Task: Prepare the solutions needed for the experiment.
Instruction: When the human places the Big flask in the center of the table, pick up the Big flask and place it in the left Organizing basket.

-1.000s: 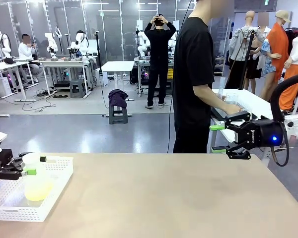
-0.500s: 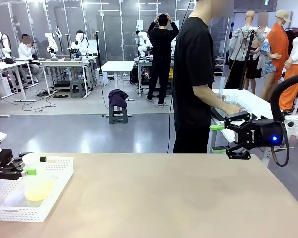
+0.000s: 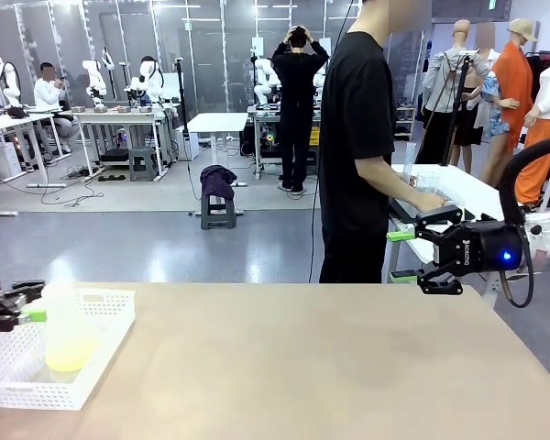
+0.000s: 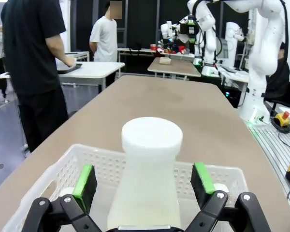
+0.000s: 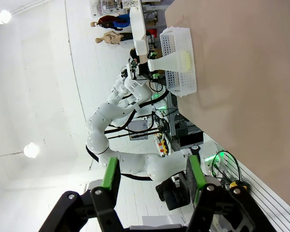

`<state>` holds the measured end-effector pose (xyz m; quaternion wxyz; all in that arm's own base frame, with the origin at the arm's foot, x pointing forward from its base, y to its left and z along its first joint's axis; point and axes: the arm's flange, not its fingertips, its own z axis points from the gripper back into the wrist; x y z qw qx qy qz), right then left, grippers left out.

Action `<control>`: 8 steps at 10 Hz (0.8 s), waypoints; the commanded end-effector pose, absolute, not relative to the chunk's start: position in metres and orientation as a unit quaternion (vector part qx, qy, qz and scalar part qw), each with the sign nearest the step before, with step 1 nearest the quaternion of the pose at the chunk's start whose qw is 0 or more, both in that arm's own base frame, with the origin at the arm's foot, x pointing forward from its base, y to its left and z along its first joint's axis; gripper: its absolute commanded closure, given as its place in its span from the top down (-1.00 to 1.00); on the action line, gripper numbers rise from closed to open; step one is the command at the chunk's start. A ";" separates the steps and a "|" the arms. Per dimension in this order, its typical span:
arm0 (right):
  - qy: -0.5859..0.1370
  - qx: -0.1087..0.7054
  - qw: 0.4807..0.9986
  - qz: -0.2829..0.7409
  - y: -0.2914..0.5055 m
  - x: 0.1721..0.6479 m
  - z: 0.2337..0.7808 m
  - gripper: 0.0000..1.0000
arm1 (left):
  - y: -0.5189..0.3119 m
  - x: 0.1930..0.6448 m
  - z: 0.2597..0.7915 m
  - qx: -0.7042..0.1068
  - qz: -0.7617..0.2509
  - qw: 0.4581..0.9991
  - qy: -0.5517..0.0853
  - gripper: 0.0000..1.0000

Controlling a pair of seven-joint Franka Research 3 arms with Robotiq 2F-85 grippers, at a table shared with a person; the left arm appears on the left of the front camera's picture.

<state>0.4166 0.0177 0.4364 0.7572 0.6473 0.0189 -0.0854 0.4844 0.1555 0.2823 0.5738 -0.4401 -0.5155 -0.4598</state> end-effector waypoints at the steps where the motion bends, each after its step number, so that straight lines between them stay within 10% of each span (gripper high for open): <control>1: 0.018 0.649 0.756 -0.085 0.017 0.416 0.438 0.39 | 0.183 0.476 0.294 -0.451 -0.434 0.573 -0.529 1.00; 8: 0.018 0.649 0.756 -0.085 0.017 0.416 0.438 0.39 | 0.196 0.428 0.369 -0.551 -0.192 0.748 -0.317 1.00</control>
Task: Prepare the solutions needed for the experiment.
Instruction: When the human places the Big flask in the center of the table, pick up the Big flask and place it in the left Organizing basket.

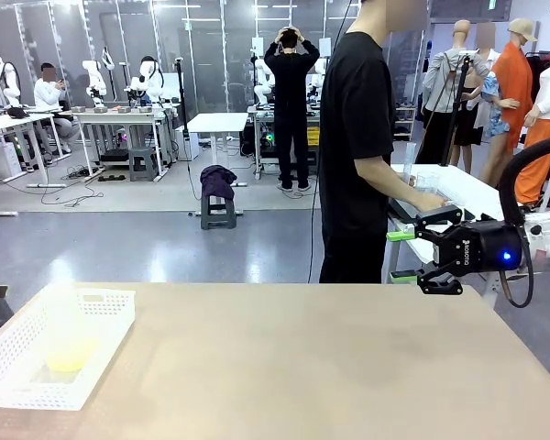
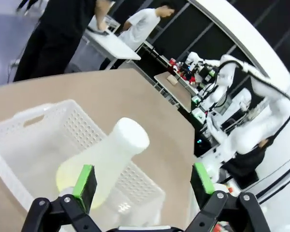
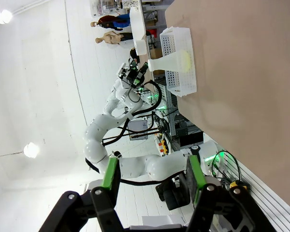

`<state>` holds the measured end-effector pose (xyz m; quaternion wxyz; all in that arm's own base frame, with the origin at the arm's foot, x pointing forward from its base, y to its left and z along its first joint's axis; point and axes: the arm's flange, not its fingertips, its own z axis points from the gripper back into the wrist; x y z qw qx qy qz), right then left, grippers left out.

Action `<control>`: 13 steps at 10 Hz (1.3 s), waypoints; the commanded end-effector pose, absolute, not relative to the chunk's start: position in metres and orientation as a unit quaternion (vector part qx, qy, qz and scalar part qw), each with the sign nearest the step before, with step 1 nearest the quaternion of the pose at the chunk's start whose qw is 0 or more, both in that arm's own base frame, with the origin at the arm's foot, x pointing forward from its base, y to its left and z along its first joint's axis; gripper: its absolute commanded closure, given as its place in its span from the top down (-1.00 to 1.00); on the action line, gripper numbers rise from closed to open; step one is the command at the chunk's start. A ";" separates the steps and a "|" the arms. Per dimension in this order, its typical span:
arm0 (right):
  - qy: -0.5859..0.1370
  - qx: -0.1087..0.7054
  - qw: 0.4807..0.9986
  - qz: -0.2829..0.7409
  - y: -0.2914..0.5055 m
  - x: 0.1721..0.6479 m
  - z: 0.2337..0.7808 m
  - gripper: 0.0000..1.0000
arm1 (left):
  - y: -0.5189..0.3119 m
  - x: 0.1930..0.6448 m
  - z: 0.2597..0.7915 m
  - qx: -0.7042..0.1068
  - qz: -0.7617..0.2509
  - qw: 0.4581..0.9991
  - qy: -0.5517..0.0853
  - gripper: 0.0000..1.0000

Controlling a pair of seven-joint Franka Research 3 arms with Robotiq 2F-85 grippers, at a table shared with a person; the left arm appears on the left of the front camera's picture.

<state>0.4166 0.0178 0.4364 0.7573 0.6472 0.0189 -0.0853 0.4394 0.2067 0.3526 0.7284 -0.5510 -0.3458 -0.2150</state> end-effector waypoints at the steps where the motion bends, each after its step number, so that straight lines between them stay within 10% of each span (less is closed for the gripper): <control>1: 0.018 0.649 0.756 -0.085 0.017 0.416 0.438 0.39 | 0.193 0.420 0.381 -0.570 -0.178 0.749 -0.285 1.00; 7: 0.018 0.649 0.756 -0.085 0.017 0.416 0.438 0.39 | 0.202 0.416 0.392 -0.728 -0.077 0.672 -0.108 1.00; 13: 0.018 0.649 0.756 -0.085 0.017 0.416 0.438 0.39 | 0.194 0.409 0.382 -0.720 -0.090 0.680 -0.107 1.00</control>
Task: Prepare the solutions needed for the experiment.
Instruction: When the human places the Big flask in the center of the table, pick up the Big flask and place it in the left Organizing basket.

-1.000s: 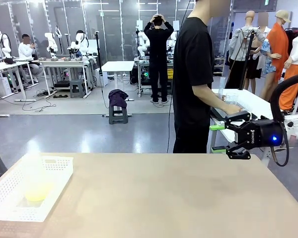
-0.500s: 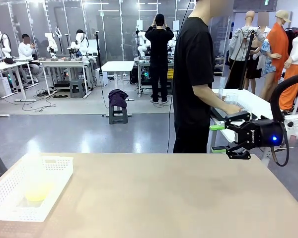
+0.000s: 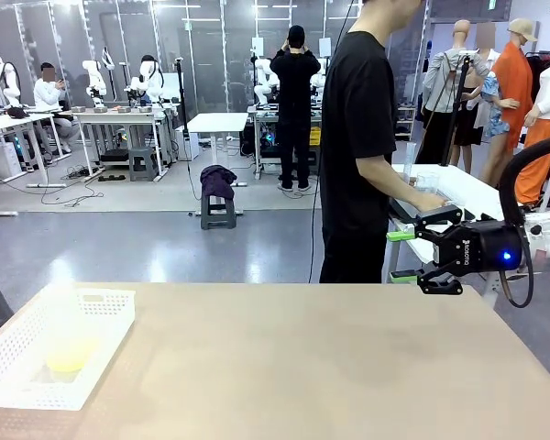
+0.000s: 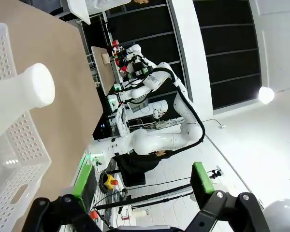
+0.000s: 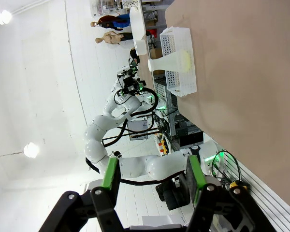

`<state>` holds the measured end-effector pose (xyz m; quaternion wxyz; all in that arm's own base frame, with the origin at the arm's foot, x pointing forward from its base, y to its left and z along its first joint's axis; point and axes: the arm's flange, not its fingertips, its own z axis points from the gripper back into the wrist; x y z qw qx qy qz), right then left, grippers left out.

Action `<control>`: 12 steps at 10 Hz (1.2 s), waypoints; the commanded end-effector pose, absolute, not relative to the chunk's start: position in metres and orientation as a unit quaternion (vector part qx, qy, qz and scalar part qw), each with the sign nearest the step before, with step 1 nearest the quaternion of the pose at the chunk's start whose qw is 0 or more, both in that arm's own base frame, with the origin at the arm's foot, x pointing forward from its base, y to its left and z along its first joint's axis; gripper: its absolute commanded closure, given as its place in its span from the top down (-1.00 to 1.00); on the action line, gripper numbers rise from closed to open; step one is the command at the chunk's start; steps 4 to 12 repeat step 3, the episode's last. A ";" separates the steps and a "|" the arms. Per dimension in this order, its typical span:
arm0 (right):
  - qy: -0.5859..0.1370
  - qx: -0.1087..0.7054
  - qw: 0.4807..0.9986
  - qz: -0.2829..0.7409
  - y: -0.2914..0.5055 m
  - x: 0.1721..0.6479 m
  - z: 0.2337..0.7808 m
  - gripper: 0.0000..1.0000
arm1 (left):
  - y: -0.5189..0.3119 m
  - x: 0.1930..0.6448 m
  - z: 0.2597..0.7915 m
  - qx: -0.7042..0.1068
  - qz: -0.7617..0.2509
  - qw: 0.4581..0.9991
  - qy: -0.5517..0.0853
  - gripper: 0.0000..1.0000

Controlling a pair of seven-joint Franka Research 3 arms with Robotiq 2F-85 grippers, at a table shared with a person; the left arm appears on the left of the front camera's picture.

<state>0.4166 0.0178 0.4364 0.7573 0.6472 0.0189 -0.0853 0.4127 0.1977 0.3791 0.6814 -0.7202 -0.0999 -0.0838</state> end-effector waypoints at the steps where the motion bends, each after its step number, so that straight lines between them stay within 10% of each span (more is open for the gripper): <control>1: 0.018 0.649 0.756 -0.085 0.017 0.416 0.438 0.39 | 0.194 0.409 0.382 -0.720 -0.090 0.680 -0.107 1.00; 12: 0.018 0.649 0.756 -0.085 0.017 0.416 0.438 0.39 | 0.194 0.409 0.382 -0.720 -0.090 0.680 -0.107 1.00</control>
